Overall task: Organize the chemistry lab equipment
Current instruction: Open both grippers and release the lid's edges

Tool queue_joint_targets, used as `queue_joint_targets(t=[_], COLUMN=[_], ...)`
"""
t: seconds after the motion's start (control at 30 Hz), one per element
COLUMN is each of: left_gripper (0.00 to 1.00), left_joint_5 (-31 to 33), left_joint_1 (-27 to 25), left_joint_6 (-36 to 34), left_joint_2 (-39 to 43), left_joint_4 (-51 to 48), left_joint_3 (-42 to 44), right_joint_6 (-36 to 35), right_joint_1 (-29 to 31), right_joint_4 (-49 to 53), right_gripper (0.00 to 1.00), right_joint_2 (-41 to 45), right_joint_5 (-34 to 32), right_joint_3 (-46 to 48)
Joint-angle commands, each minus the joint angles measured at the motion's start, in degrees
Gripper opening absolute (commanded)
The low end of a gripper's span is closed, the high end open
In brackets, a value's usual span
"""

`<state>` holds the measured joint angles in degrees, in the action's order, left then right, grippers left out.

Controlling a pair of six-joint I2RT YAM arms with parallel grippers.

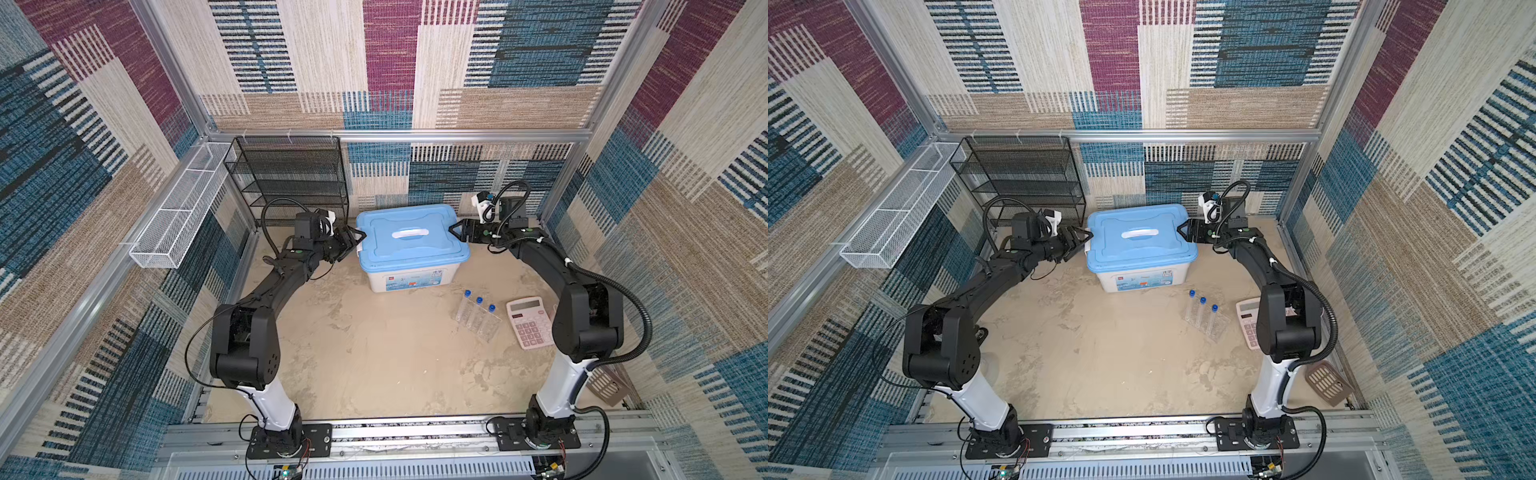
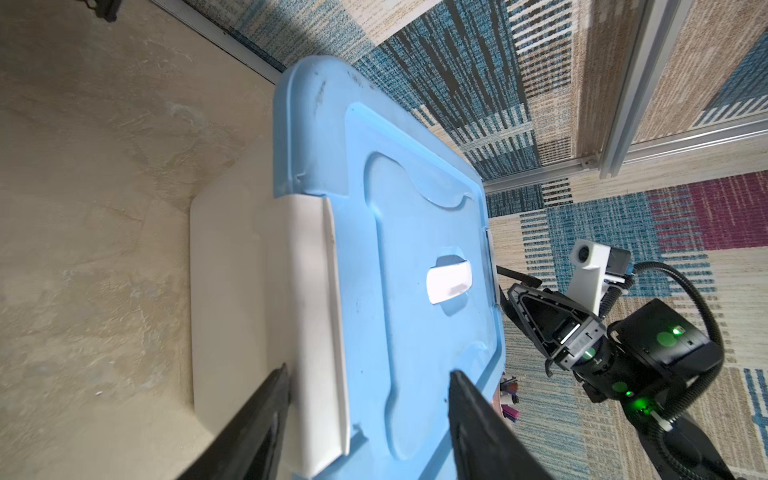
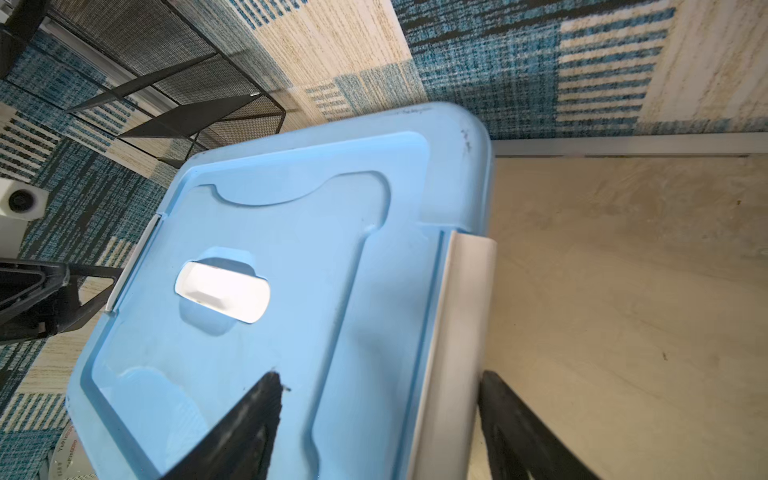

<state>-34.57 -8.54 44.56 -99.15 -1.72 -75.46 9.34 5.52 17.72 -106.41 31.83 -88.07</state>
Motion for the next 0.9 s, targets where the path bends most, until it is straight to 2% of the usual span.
queue_joint_targets(t=[0.0, 0.3, 0.43, 0.73, 0.87], left_gripper=[0.62, 0.62, 0.62, 0.79, 0.86], left_joint_5=[-1.5, -1.56, -0.7, 9.06, 15.74], left_joint_1=[-0.51, -1.4, -1.31, -0.39, 0.23], left_joint_6=[-1.42, -1.14, -1.9, -8.56, -11.8], left_joint_2=[-0.47, -1.41, -0.72, 5.36, 9.07], left_joint_4=[0.75, 1.01, 0.0, -7.56, -10.8], left_joint_3=[-0.65, -1.62, -1.38, -0.29, 1.92], right_joint_6=[-0.87, -0.68, -1.25, -0.67, -0.84], right_joint_1=[0.55, 1.16, 1.16, 0.22, -0.33], right_joint_4=[-0.58, -0.16, -0.02, -7.95, -13.24], right_gripper=[0.76, 0.74, 0.76, 0.87, 0.93], right_joint_2=[-0.02, -0.2, 0.35, 6.72, 11.52], right_joint_5=[1.76, 2.96, 1.08, -2.49, -6.95], right_joint_3=[-0.95, -1.23, -0.89, 5.97, 11.8])
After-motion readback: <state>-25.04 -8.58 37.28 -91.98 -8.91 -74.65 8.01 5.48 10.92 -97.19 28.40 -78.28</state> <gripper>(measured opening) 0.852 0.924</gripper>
